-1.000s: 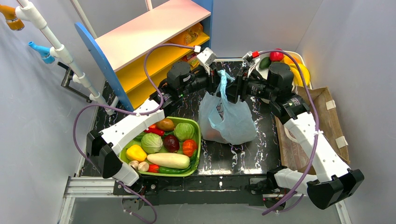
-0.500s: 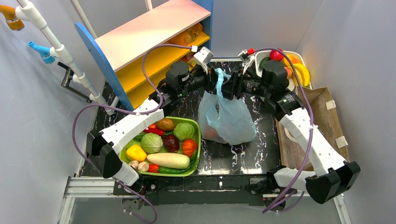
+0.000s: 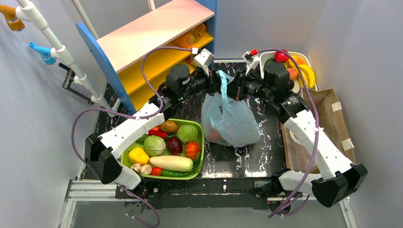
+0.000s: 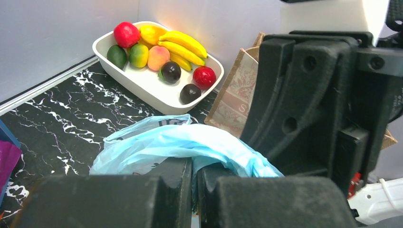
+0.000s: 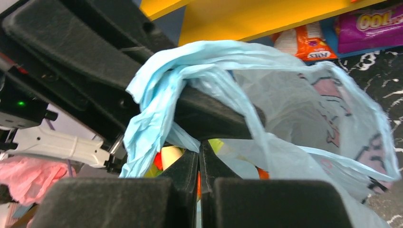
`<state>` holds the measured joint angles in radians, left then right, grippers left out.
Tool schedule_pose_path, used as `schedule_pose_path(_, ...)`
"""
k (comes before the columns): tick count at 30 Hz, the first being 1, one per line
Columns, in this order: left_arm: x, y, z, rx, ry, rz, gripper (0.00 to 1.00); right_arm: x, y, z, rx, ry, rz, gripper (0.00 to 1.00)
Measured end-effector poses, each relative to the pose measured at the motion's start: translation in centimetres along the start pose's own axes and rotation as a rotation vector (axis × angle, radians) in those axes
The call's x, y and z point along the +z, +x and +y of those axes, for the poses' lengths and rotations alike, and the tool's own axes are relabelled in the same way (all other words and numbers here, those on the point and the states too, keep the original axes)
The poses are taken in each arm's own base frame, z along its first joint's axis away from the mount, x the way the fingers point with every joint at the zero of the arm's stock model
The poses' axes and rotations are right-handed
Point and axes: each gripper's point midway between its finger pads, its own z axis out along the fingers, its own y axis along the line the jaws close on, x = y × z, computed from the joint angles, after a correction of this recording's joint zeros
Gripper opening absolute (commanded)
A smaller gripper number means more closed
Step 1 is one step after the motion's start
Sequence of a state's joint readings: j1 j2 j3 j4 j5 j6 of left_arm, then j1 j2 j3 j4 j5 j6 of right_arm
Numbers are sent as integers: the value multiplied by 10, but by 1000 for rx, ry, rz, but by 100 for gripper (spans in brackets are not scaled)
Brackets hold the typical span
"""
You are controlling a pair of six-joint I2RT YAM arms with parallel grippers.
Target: Place the food into the grocery bag and tie it
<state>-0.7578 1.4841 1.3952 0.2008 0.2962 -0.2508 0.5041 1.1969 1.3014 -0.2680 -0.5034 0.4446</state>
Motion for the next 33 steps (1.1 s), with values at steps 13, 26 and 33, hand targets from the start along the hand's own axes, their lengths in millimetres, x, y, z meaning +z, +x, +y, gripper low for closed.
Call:
schedule_pose_path(13,-15,13,-10,25,20,39,0,-15,0,-19,42,170,-1,1)
schedule_pose_path(26,-33,29,-25,63,76,91,0,-38,-23,-17,40,296,-23,1)
schedule_pose_path(33,-42,40,-26,89,87,127,0,-43,-16,-43,88,445,12,1)
